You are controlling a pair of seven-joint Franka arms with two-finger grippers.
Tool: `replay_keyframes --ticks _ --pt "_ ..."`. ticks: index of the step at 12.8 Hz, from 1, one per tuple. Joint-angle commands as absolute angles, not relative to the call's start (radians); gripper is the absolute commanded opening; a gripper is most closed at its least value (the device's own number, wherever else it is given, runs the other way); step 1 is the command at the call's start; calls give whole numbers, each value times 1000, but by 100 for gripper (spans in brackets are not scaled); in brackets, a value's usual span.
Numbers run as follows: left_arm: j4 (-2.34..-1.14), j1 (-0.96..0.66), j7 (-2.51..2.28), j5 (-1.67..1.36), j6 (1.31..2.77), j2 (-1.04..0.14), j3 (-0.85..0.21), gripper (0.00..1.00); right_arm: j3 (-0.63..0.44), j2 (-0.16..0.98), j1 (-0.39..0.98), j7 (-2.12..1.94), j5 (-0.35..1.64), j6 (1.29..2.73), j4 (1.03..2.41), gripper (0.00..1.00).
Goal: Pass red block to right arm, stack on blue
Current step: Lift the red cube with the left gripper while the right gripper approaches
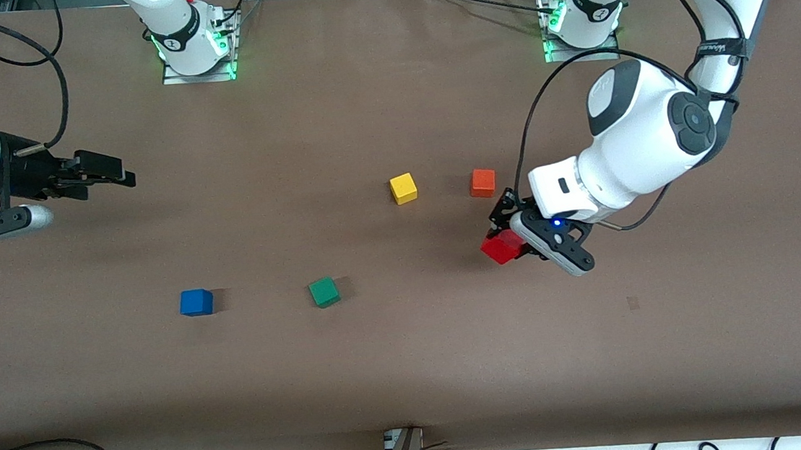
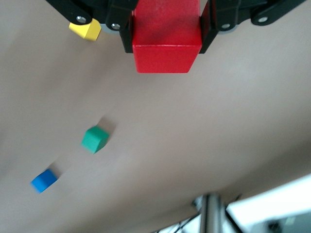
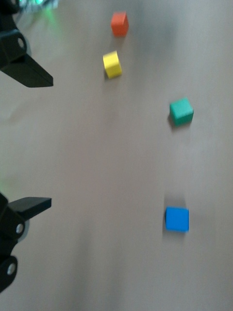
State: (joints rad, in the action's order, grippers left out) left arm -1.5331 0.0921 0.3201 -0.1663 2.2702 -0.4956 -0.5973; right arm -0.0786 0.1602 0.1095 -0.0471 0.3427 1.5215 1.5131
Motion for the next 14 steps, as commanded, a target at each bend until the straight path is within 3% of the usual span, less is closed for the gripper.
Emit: replay_keyframes --ticks 1,8,14 --pt "-1502 97 368 -195 2380 -531 -676 0 -83 166 94 -48 489 1502 1505 100" --pt "-1453 -11 368 -193 2611 -557 -710 0 -87 342 -24 1 1047 1441 1509 100" --pt "-1401 -112 370 -189 2793 -606 -710 0 -80 489 -22 11 1337 1468 1473 100"
